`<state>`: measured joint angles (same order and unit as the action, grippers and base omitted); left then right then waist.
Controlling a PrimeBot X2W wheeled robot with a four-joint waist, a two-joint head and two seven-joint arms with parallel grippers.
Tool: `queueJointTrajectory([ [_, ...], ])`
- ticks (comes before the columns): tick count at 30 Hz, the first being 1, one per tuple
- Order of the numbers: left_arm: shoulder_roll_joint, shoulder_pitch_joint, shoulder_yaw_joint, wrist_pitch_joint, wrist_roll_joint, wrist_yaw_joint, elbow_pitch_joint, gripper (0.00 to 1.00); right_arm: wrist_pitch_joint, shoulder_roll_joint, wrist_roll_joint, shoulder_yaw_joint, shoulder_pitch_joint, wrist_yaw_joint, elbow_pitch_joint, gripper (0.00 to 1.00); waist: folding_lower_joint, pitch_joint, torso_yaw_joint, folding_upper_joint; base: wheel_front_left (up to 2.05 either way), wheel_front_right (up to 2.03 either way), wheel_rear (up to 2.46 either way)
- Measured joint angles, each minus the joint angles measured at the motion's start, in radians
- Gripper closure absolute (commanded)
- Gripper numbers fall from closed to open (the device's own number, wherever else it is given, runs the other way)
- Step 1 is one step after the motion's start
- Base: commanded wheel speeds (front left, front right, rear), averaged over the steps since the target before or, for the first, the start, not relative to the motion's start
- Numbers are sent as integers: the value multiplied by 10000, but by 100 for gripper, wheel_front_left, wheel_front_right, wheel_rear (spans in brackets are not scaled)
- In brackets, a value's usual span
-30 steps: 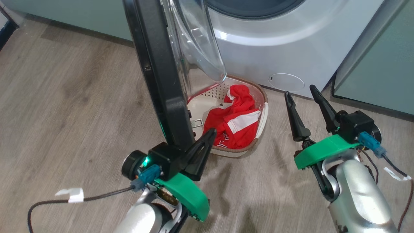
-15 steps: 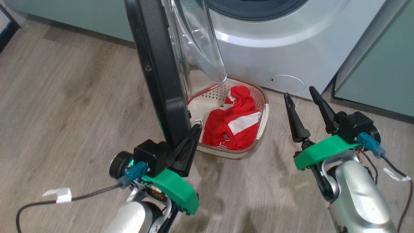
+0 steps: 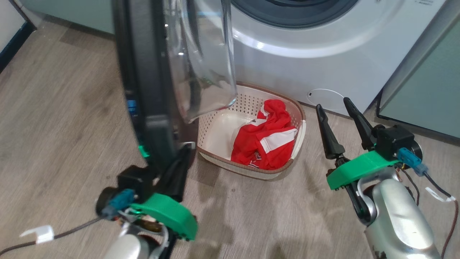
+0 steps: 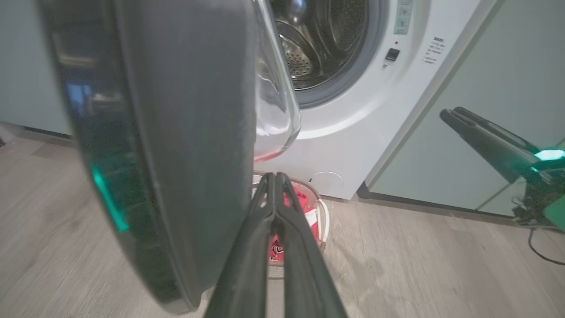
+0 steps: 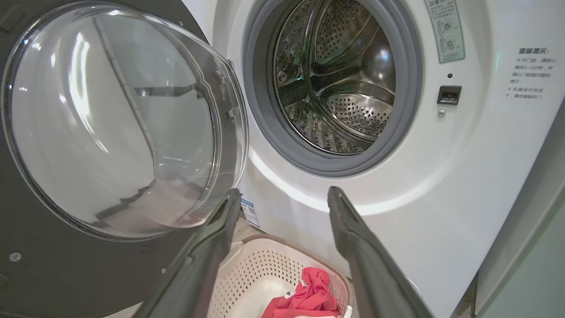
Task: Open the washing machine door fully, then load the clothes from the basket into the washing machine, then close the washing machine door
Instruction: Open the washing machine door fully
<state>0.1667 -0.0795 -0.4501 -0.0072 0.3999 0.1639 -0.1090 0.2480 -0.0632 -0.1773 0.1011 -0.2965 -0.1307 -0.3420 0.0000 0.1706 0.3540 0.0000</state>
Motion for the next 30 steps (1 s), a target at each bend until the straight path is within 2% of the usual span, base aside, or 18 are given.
queueJointTrajectory([
  [9,418,384,1220,-347,403,506,159,100,-12,0,0,-27,0,0,4,0,0,25,168,0,0,0,0],
  [16,667,359,2092,-709,752,673,644,100,-13,0,0,-17,0,0,38,0,0,19,161,0,0,0,0],
  [26,872,-221,3083,-1505,1373,491,1898,100,-105,0,0,-40,-1,0,148,0,0,115,110,0,0,0,0],
  [30,895,-705,3565,-1921,1666,222,2746,100,-196,0,17,-73,0,0,247,0,0,218,119,0,0,0,0],
])
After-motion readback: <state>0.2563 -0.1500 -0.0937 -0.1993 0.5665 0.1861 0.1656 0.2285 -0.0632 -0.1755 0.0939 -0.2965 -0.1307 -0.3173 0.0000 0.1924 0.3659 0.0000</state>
